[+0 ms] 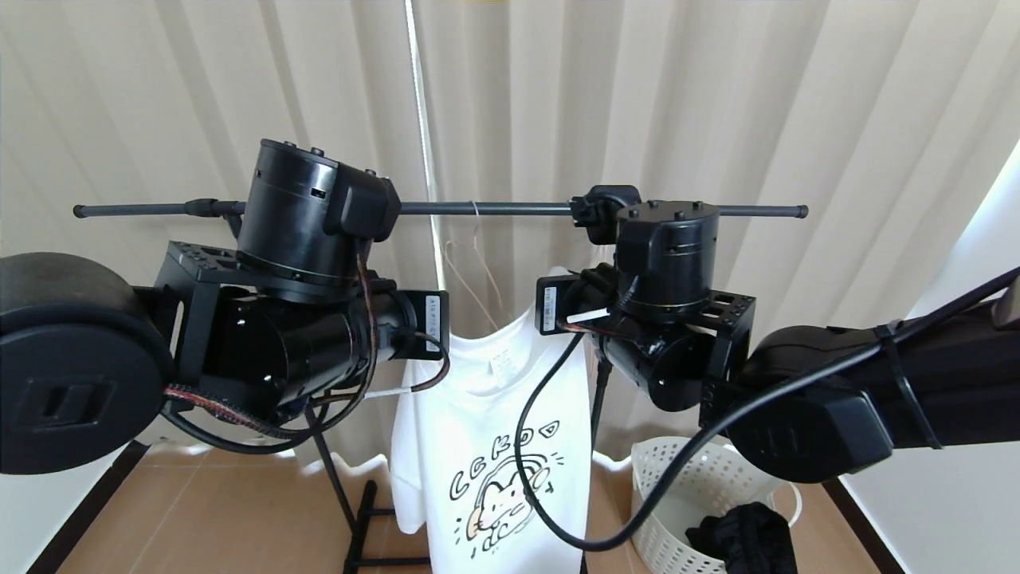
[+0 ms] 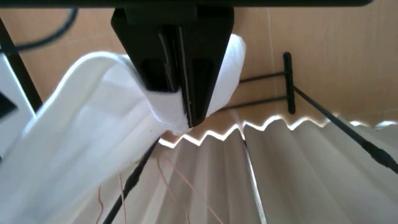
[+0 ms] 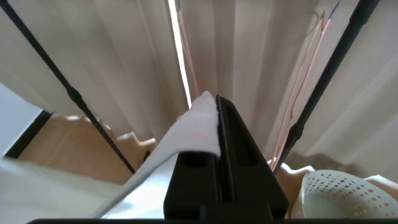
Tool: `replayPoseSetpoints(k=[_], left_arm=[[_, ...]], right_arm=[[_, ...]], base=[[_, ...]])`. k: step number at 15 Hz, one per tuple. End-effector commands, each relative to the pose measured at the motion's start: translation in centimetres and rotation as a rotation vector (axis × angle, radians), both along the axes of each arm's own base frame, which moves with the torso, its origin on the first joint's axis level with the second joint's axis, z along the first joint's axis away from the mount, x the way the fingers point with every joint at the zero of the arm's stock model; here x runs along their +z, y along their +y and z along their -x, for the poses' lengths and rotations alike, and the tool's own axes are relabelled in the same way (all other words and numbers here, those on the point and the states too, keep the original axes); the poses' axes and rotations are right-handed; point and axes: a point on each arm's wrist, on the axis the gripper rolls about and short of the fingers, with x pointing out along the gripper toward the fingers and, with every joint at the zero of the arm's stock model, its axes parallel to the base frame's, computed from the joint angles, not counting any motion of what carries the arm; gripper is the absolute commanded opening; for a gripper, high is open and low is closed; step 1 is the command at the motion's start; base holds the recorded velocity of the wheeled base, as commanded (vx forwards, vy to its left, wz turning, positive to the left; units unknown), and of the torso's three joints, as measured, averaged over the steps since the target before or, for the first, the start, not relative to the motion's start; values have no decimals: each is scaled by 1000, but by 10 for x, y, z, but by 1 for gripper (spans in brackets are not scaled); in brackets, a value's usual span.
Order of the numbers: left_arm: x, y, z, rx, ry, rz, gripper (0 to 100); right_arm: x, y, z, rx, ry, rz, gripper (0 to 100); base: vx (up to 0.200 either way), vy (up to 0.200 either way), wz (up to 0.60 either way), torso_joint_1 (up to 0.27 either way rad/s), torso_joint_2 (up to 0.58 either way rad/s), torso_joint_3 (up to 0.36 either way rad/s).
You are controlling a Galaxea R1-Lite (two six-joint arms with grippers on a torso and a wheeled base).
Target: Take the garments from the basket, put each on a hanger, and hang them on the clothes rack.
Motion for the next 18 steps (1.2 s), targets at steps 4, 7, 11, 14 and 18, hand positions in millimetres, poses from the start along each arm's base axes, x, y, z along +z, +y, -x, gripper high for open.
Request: replayPoseSetpoints(k=[4,7,11,14,18], left_arm=[[-10,-18,28,-79,87,-16,0],[-16,-35,42,-146,113,-9,0],[-23,-55,49,-178,142,23,0],[-18,-62,47,-168,141,72,0],[-22,-58,42,-137,149,64,0]], right_arm=[[-6,10,-27,-47,1,-89,0],[-11,12,-29,-48,9,-87,0],[-11,12,-29,-49,9,-87,0],[-11,13,-28,-52,9,-85,0],[-7,2,-28,-81,7,-70,0]], base=[[0,0,0,0,0,0],[0,0,0,0,0,0],[0,0,0,0,0,0],[0,0,0,0,0,0],[0,0,0,0,0,0]])
